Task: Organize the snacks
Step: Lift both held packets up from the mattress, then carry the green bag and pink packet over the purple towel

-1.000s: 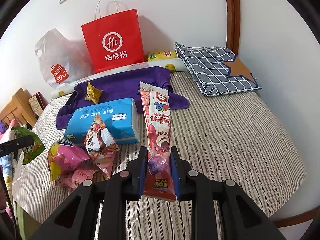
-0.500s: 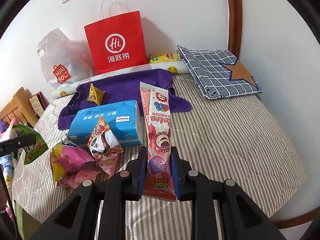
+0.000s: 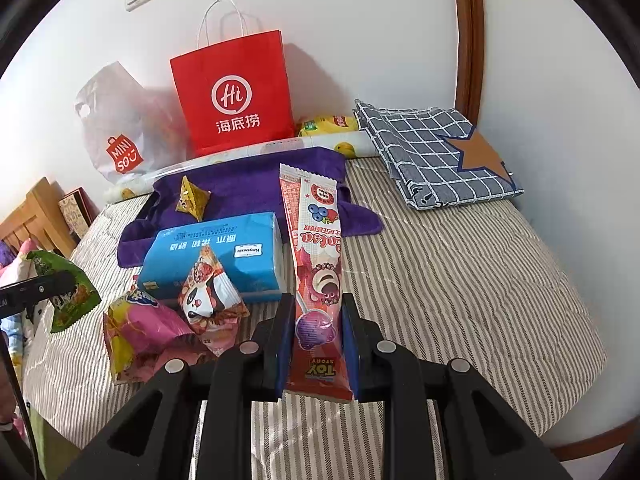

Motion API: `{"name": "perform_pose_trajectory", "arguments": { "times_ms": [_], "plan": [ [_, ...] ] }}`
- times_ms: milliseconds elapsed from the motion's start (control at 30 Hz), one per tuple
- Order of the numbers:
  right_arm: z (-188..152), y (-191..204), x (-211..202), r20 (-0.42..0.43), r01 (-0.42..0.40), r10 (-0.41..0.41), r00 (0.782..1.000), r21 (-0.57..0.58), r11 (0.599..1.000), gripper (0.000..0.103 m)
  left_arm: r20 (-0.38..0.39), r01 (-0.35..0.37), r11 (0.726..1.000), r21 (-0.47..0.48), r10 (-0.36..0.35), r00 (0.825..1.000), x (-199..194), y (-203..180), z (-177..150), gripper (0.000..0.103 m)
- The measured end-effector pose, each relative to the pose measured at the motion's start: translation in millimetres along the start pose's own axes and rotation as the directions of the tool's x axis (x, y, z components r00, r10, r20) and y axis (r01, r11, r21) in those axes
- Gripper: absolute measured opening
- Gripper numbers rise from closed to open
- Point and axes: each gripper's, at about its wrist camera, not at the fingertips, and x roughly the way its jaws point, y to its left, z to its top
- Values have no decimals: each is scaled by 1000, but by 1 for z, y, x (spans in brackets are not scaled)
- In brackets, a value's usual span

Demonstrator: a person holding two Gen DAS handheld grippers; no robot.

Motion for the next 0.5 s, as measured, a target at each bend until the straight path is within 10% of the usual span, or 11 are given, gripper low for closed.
{"name": "perform_pose_trajectory", "arguments": {
  "times_ms": [500],
  "plan": [
    [21,5,5,20,3,-3,1000,-14,1000,22,11,21,1000,4,-21,1000,4,-1,22,47]
  ]
}}
